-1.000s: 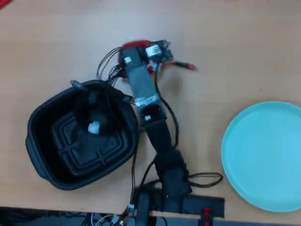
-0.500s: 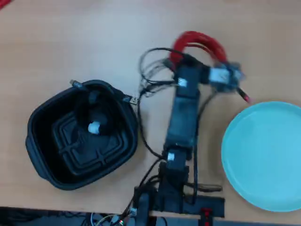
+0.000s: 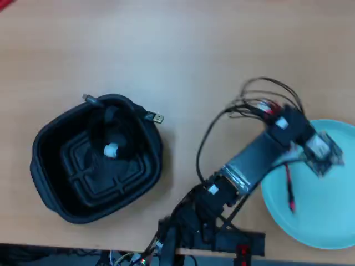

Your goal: Put a black charging cable in a black bowl and put a red charging cable in a green bowl

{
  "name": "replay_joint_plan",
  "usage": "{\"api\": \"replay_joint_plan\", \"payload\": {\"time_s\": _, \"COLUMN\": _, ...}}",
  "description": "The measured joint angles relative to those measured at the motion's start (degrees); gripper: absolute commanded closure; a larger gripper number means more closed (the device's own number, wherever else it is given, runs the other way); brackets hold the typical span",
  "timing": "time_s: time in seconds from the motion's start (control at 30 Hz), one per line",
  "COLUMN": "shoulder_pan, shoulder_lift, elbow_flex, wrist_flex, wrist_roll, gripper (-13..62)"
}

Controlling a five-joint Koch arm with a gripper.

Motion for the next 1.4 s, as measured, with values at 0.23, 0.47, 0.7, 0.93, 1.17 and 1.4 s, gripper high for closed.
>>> {"api": "replay_joint_plan", "payload": {"time_s": 0.23, "shoulder_pan": 12.7, "shoulder_lift": 0.0, "elbow_flex": 0.2, "wrist_flex": -0.4, "wrist_roll": -5.5, "gripper": 55.6}}
{"api": "replay_joint_plan", "payload": {"time_s": 0.47, "shoulder_pan": 16.8, "shoulder_lift": 0.0, "elbow_flex": 0.2, "wrist_flex": -3.6, "wrist_roll": -6.2, "gripper": 55.7}}
{"api": "replay_joint_plan", "payload": {"time_s": 0.7, "shoulder_pan": 16.8, "shoulder_lift": 0.0, "elbow_flex": 0.2, "wrist_flex": -4.1, "wrist_roll": -6.1, "gripper": 55.5}}
{"api": "replay_joint_plan", "payload": {"time_s": 0.93, "shoulder_pan": 16.8, "shoulder_lift": 0.0, "elbow_flex": 8.1, "wrist_flex": -4.3, "wrist_roll": -6.1, "gripper": 55.6}}
{"api": "replay_joint_plan", "payload": {"time_s": 1.17, "shoulder_pan": 16.3, "shoulder_lift": 0.0, "elbow_flex": 8.0, "wrist_flex": -4.7, "wrist_roll": -6.2, "gripper": 56.0}}
{"api": "replay_joint_plan", "payload": {"time_s": 1.4, "shoulder_pan": 16.3, "shoulder_lift": 0.0, "elbow_flex": 8.0, "wrist_flex": -4.7, "wrist_roll": -6.2, "gripper": 56.0}}
